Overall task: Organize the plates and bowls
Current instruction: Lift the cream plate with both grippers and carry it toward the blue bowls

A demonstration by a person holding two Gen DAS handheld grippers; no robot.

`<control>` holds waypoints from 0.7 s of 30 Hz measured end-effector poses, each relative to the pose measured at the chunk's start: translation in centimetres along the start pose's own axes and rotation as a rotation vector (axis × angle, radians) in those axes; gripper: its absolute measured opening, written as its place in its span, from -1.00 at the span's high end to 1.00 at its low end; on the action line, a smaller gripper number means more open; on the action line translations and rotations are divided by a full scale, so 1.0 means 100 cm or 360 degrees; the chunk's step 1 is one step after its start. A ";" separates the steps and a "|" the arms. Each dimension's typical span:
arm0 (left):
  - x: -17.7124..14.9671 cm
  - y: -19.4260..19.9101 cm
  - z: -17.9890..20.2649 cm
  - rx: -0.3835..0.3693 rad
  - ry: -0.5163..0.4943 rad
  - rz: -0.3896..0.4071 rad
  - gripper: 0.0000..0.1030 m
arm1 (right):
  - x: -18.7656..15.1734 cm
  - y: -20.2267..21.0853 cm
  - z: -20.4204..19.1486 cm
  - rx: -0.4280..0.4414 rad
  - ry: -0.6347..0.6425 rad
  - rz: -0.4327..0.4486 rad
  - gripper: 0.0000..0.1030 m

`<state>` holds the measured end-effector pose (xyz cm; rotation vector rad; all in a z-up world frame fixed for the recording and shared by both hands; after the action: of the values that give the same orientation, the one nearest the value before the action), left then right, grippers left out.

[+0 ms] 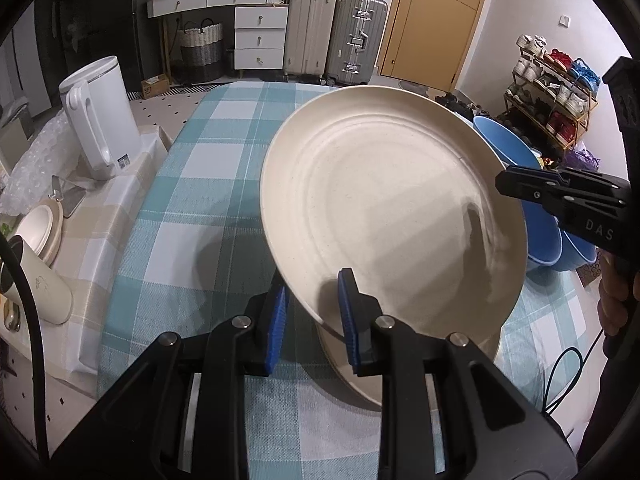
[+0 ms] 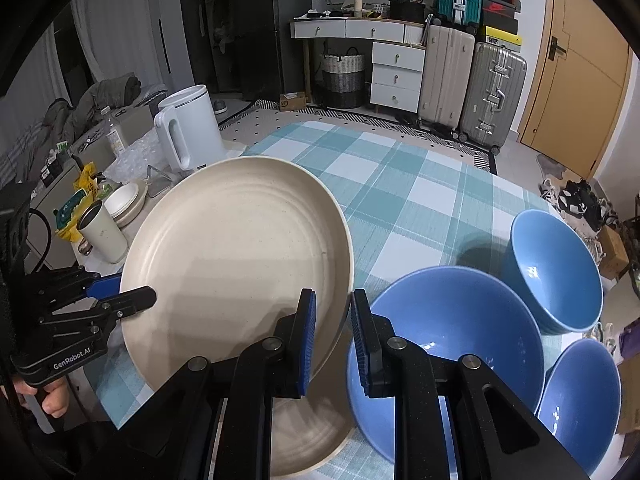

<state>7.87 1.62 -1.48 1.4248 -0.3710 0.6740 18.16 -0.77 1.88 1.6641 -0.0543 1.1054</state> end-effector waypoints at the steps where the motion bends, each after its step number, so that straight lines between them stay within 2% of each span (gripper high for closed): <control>1: -0.001 -0.001 -0.001 0.0000 -0.0006 -0.0004 0.58 | -0.002 0.001 -0.001 0.0000 -0.0001 0.0002 0.64; 21: -0.027 -0.014 -0.009 -0.0028 -0.0063 -0.0062 0.58 | -0.053 0.005 -0.010 0.0035 -0.0149 0.0040 0.61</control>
<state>6.52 1.90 -4.35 1.4270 -0.3787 0.6105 14.26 -2.70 -1.37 1.7387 -0.1236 1.0495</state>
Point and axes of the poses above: each gripper's, at about its wrist camera, not at the fingertips, and y roughly against the way its jaws point, z to its right, x to its top, the point moved 7 cm from there along -y, roughly the way its jaws point, and after that the axes turned 1 degree about -z, right-handed, at the moved point
